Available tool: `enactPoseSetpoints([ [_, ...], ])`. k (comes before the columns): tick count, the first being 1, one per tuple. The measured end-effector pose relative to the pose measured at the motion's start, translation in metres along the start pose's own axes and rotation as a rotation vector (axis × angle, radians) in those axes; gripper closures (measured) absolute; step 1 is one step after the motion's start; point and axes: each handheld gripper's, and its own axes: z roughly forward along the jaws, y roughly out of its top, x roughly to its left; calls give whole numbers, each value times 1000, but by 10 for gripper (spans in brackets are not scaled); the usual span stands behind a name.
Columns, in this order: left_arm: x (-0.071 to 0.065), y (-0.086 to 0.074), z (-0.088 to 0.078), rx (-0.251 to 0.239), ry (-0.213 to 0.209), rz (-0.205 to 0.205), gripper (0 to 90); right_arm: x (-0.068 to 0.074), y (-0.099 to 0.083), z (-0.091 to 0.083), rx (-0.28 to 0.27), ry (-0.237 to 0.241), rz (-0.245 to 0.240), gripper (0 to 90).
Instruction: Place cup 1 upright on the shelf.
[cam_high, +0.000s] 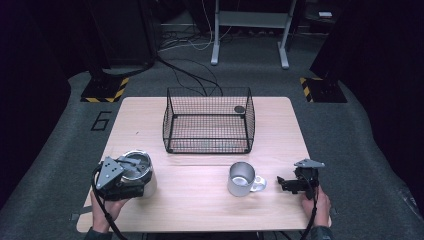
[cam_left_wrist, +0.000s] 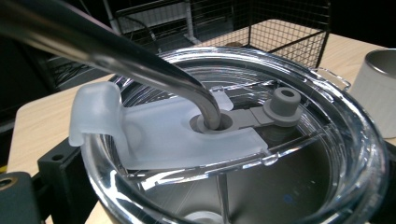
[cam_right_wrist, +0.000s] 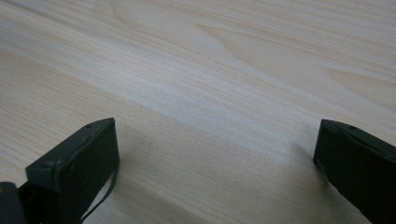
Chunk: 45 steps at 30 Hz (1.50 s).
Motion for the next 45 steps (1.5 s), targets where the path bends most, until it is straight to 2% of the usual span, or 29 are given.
enactPoseSetpoints([
  [26,-16,33,26,-31,-117,50,39,0,0,0,1,2,-1,0],
  [37,-22,44,43,-19,-155,68,39,0,0,0,1,2,-3,0],
  [45,-22,54,55,-11,-192,78,39,0,0,0,1,2,-3,0],
])
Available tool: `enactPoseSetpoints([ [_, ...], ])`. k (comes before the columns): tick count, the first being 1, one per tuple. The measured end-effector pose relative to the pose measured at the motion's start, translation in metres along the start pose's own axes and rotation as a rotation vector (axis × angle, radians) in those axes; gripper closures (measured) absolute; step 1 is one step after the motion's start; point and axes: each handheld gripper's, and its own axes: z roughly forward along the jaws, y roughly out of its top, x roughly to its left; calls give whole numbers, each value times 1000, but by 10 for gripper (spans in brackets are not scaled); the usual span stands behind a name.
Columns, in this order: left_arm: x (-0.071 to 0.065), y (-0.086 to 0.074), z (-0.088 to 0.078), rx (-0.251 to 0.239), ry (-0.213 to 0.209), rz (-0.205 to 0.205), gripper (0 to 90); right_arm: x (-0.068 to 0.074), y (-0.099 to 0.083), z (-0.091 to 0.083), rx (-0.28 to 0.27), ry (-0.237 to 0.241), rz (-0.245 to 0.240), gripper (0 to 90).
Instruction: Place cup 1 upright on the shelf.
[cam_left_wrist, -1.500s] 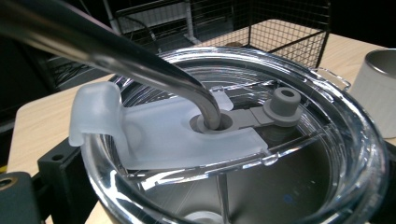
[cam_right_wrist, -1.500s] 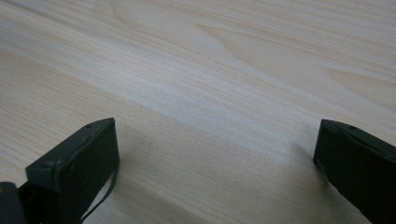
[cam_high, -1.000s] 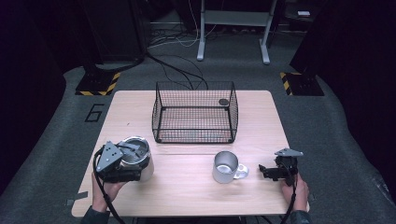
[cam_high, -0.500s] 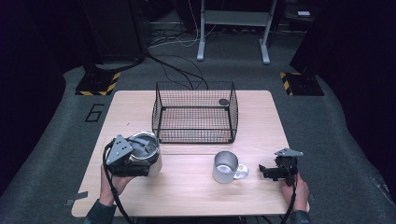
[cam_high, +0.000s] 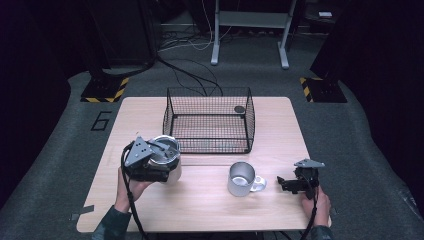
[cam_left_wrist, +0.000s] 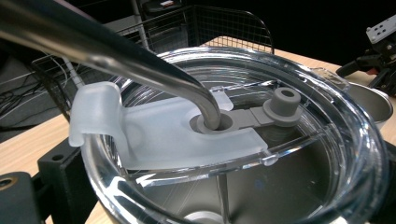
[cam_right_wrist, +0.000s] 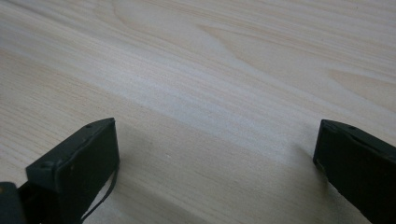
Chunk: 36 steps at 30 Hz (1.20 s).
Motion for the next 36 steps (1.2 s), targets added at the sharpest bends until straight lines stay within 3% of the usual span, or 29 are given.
enactPoseSetpoints([
  [6,3,10,7,-20,-10,1,39,0,0,0,0,0,0,0],
  [15,3,24,17,-5,-25,29,38,0,0,0,0,0,0,0],
  [19,5,28,21,-8,-42,14,38,0,0,0,0,0,0,0],
  [23,6,34,24,-10,-50,24,38,0,0,0,0,0,0,0],
  [36,6,49,36,-37,-56,38,38,0,0,0,0,0,0,0],
])
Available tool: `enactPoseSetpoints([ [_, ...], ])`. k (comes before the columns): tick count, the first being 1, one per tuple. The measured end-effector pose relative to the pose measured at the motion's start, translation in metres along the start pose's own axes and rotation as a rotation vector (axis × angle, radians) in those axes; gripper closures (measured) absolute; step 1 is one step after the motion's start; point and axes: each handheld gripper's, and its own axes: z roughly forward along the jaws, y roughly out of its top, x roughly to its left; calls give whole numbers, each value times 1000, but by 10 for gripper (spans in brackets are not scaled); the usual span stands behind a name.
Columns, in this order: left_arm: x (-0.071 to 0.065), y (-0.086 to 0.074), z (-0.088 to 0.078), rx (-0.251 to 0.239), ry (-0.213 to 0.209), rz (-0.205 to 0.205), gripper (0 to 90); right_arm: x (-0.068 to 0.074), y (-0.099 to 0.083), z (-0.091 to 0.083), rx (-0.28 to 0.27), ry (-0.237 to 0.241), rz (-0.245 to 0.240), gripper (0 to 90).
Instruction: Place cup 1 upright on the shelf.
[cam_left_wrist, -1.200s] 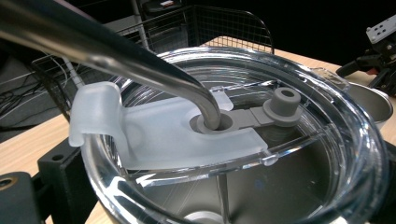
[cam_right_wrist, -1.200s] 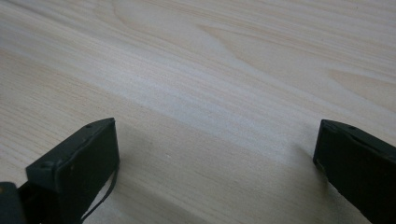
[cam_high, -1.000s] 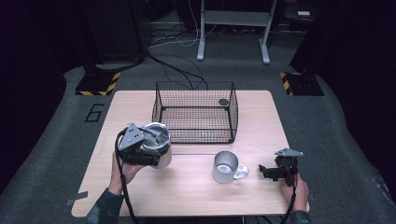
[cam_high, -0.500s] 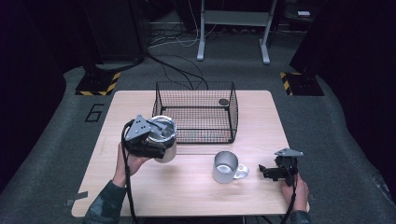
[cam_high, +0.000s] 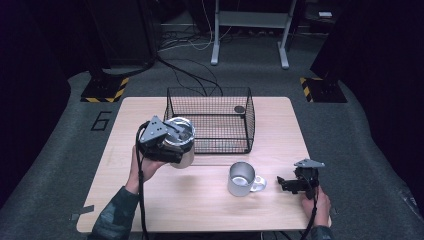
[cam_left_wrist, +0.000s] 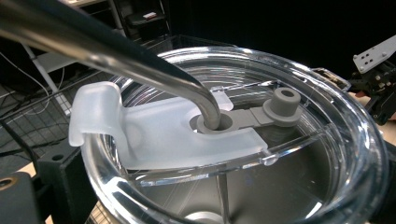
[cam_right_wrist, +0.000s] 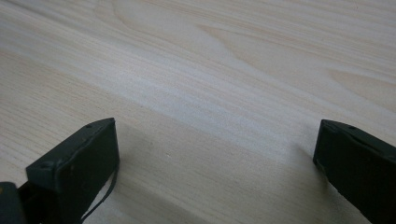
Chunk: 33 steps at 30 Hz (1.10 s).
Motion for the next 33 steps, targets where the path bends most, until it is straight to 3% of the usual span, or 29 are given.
enactPoseSetpoints([
  [9,4,12,8,-6,-7,-7,38,0,0,0,0,0,0,0],
  [20,4,26,15,-23,-6,14,38,0,0,0,0,0,0,0],
  [33,12,42,27,-28,17,24,38,0,0,0,-1,0,1,0],
])
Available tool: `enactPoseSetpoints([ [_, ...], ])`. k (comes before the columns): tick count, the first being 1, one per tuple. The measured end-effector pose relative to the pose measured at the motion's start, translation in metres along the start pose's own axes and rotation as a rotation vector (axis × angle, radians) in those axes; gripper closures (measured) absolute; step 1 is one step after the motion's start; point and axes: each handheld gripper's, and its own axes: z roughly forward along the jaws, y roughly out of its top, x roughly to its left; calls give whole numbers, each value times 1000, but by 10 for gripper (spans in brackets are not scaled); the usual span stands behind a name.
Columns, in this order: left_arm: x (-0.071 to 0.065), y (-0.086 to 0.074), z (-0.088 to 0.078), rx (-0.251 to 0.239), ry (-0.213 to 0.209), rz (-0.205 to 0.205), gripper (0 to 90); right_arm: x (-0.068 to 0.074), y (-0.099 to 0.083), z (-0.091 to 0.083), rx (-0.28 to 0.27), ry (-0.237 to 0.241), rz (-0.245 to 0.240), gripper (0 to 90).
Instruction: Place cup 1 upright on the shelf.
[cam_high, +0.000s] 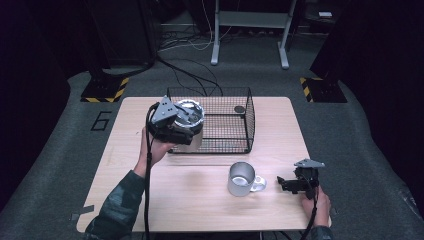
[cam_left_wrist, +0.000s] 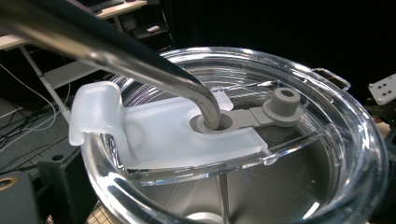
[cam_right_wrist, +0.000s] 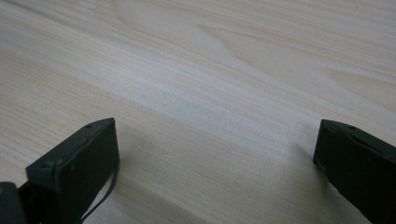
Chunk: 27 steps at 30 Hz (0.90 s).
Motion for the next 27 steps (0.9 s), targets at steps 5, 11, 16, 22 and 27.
enactPoseSetpoints([
  [5,4,4,5,4,3,-2,38,0,0,0,0,0,-1,0],
  [11,10,7,10,6,15,0,38,0,0,0,0,0,-1,0],
  [16,16,10,16,3,14,-19,38,0,0,0,0,0,-1,0],
  [22,22,12,23,16,32,-10,38,0,0,0,0,1,-2,0],
  [27,28,10,30,21,50,-22,38,0,0,0,0,0,-1,0],
])
